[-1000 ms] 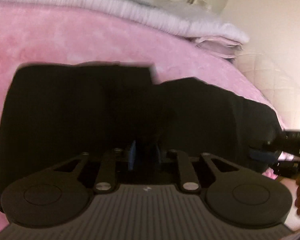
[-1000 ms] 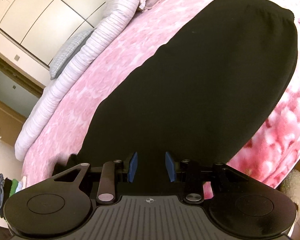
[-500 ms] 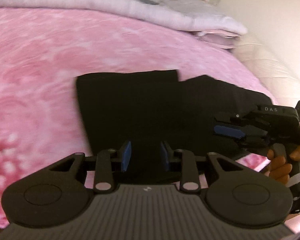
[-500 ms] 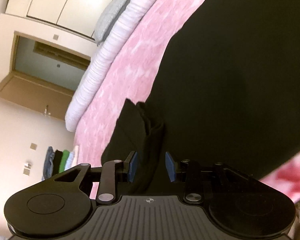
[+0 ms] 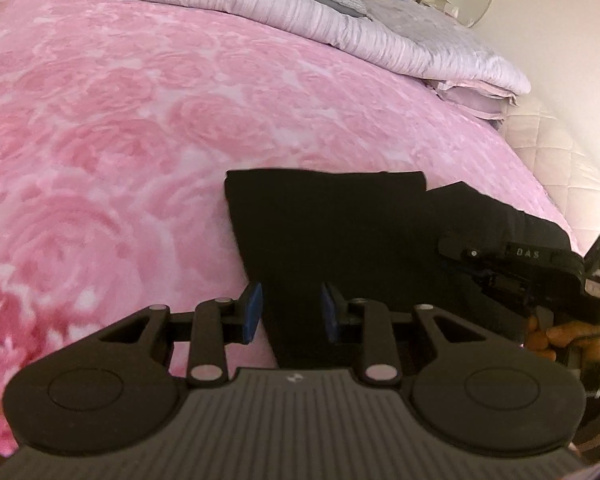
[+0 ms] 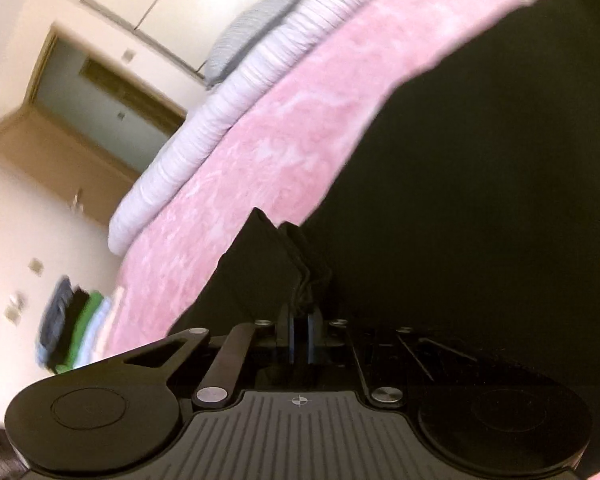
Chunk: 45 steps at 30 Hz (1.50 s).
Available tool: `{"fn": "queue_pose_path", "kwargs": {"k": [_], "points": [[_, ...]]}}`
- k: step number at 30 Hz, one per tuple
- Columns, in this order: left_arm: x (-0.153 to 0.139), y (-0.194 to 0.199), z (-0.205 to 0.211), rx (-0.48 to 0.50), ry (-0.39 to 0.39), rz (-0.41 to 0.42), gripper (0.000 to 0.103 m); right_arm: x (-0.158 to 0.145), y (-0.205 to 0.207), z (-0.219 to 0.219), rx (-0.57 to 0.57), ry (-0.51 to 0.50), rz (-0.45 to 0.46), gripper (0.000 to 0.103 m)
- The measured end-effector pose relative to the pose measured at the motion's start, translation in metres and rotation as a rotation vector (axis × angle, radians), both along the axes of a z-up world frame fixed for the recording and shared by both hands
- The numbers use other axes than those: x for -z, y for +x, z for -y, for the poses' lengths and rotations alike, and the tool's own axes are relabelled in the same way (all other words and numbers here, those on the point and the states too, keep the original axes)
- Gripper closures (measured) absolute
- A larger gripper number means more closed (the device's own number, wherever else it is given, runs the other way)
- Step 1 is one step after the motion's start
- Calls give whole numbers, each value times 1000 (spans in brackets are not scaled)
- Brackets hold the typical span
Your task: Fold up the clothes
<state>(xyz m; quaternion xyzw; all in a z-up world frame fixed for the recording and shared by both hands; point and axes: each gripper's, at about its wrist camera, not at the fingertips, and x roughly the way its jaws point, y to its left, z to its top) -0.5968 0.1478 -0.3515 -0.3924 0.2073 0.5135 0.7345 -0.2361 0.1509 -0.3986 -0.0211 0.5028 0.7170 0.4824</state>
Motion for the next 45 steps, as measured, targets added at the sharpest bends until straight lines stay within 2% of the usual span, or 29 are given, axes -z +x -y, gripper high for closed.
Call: {"fn": "queue_pose_path", "kwargs": {"k": [3,8,12,16,19,25,28,31,34,37,40,44,45], "points": [[-10,9,-11,47,24,7,77,-19,15,16,43,93,3,98],[-23,40,-29,164,70,36,77,-57,74,47,180,229,124,98],[-18,85,-46,285,67,45,77,-53,128,62,328,209,202,98],[1,132,-58,383,20,13,77,-22,168,59,395,110,188,98],[10,155,-60,403,-4,-32,77,-2,188,57,412,61,166,98],[8,178,-63,418,4,-57,77,-33,211,64,449,251,261,98],[13,197,-67,437,-6,-63,77,-26,234,65,510,242,304,98],[19,216,-69,453,-22,-75,77,-4,263,59,566,156,304,98],[18,232,-65,479,-7,-85,77,-4,281,64,568,172,283,98],[18,242,-67,481,-2,-91,77,-25,286,69,579,257,353,98],[20,249,-71,469,0,-111,77,-34,300,76,628,298,367,98],[23,260,-72,472,4,-137,77,-20,323,71,670,220,319,98],[23,262,-71,474,8,-146,77,-20,323,73,664,243,318,98]]}}
